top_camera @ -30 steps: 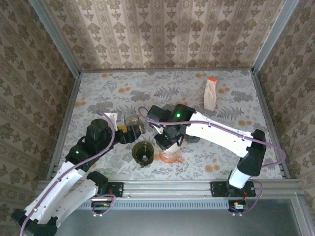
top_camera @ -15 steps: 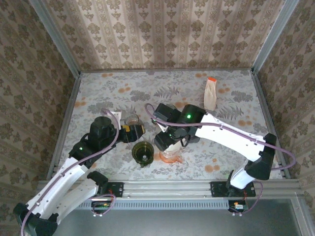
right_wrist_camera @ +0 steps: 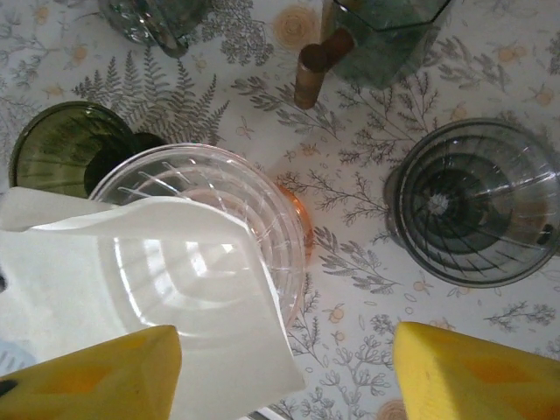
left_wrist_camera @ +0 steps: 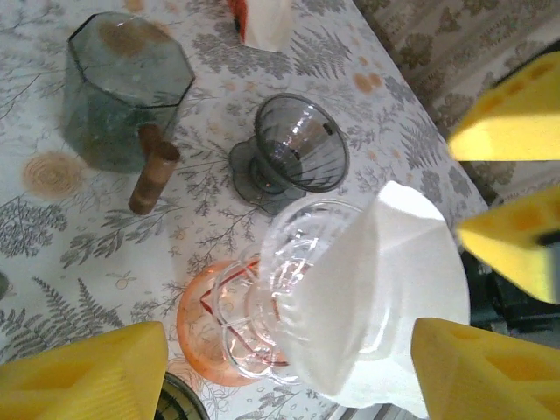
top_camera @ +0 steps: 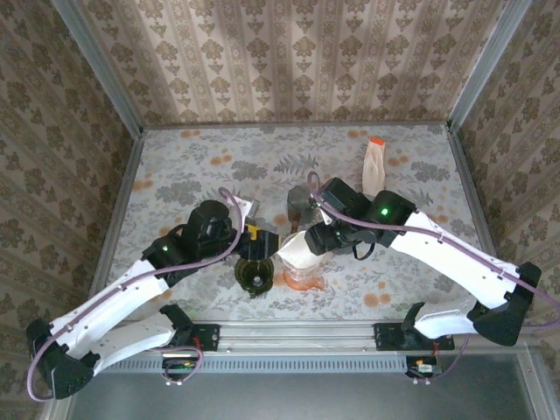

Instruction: Place the coffee filter in the dripper

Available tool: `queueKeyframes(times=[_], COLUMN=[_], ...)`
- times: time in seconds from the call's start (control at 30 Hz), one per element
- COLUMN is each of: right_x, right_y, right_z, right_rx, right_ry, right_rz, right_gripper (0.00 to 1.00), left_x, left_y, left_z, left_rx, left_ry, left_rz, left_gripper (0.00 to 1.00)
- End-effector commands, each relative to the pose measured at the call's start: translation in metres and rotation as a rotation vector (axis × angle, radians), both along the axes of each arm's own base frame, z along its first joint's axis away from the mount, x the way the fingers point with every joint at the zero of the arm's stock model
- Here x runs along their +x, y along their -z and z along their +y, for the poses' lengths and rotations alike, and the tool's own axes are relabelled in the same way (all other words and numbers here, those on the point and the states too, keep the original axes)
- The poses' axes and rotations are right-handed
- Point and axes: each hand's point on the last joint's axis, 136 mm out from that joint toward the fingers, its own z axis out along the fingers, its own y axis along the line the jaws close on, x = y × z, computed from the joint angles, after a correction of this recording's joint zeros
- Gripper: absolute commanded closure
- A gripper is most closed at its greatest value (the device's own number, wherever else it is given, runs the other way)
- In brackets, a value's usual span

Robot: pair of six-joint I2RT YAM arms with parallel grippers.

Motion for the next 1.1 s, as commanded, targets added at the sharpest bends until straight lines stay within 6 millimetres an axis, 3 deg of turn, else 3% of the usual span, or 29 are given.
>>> queueKeyframes(times=[0.0,0.23,0.5,0.73,0.93,1.07], right_x=[0.005,0.010,0.014,0.016,0.015,0.016], right_y=[0.001,0.005,0.012,0.015,0.014,0.025], right_z=[0.008,0.008,0.011,0.011,0.008,0.009], right_rx=[0.040,0.010,-0.015,-0.043,-0.105,-0.171], right_ry=[-0.012,-0.031,-0.045,-0.048,-0.054,-0.063], right_rz=[-0.023,-0.040,-0.037,-0.040,-0.058,-0.051], right_gripper=[0.42,0.57,0.68,0.95,1.00,1.00], left_x=[-0.002,0.002,0.003,0.006,0.012,0.013], left_y=[-0.003,0.001,0.004,0.004,0.000,0.003], left_z=[-0.003,-0.013,-0.015,-0.015,-0.009,-0.011], left_rx=[0.064,0.085,0.091,0.090,0.065,0.068], left_ry=[0.034,0.039,0.039,0.028,-0.011,0.000], left_rz=[-0.044,-0.027,-0.024,-0.034,-0.039,-0.030], left_gripper=[0.29,0.36,0.36,0.35,0.35,0.37])
